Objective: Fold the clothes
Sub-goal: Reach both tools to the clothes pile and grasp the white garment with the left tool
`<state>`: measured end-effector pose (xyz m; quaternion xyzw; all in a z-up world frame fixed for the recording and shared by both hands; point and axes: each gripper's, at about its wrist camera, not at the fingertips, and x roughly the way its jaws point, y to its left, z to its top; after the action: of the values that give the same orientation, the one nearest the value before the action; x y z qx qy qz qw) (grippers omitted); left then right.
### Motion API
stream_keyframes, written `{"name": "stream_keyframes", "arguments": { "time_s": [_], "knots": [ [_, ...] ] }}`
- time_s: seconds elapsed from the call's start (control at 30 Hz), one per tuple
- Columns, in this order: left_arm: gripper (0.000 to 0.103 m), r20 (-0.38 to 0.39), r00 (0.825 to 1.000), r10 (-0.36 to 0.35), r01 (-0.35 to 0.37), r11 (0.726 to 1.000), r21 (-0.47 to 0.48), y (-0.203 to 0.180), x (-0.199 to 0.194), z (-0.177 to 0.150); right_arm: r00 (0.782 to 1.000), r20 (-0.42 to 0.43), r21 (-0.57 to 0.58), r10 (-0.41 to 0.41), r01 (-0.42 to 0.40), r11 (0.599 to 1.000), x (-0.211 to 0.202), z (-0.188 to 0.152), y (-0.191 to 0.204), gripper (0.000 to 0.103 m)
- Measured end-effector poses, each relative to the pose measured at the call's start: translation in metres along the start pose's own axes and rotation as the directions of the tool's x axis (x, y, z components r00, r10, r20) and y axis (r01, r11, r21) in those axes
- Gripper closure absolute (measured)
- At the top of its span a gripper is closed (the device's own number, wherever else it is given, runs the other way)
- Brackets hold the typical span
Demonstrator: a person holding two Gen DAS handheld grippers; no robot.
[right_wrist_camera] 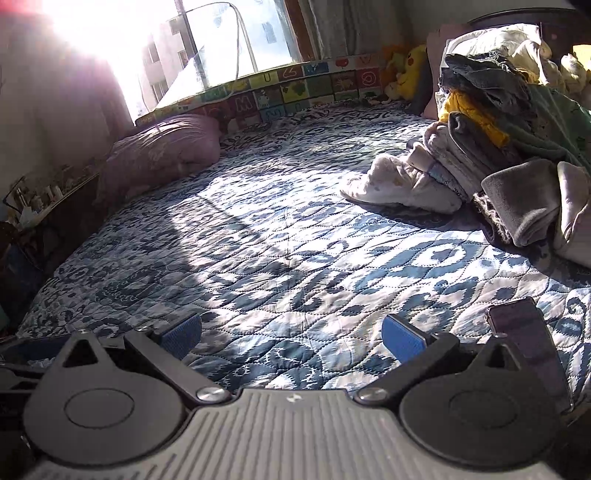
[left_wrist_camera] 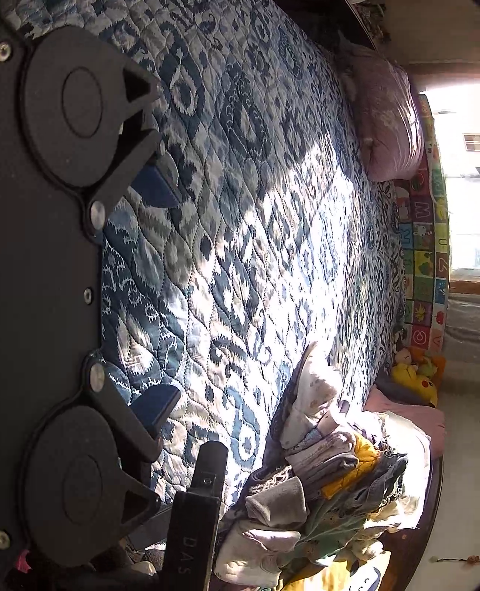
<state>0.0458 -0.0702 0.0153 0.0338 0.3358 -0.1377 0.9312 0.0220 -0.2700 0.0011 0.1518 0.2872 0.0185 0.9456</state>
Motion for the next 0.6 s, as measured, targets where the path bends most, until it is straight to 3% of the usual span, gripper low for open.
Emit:
{"name": "stream_keyframes", "arguments": {
  "time_s": [0.13,0.3,0.43,0.53,0.6],
  "knots": [
    [0.0,0.011,0.997,-0.079,0.078,0.992,0.097,-0.042,0.026,0.029,0.997,0.052,0.114,-0.049,0.042,0.993,-0.001,0.009,-0.056,0.0],
    [0.001,0.025,0.98,-0.199,0.191,0.963,0.192,-0.098,0.062,0.063,0.987,0.132,0.264,-0.093,0.055,0.963,-0.008,0.017,-0.129,0.0],
    [0.003,0.026,0.953,-0.301,0.285,0.926,0.249,-0.148,0.089,0.083,0.954,0.225,0.372,-0.196,0.102,0.923,-0.019,0.019,-0.19,0.0],
    [0.009,0.011,0.927,-0.375,0.355,0.887,0.296,-0.191,0.11,0.095,0.936,0.221,0.401,-0.275,0.17,0.9,-0.024,0.022,-0.229,0.0],
    [0.019,-0.003,0.908,-0.419,0.397,0.858,0.326,-0.22,0.124,0.102,0.913,0.224,0.42,-0.342,0.226,0.879,-0.026,0.023,-0.249,0.0]
  ]
}}
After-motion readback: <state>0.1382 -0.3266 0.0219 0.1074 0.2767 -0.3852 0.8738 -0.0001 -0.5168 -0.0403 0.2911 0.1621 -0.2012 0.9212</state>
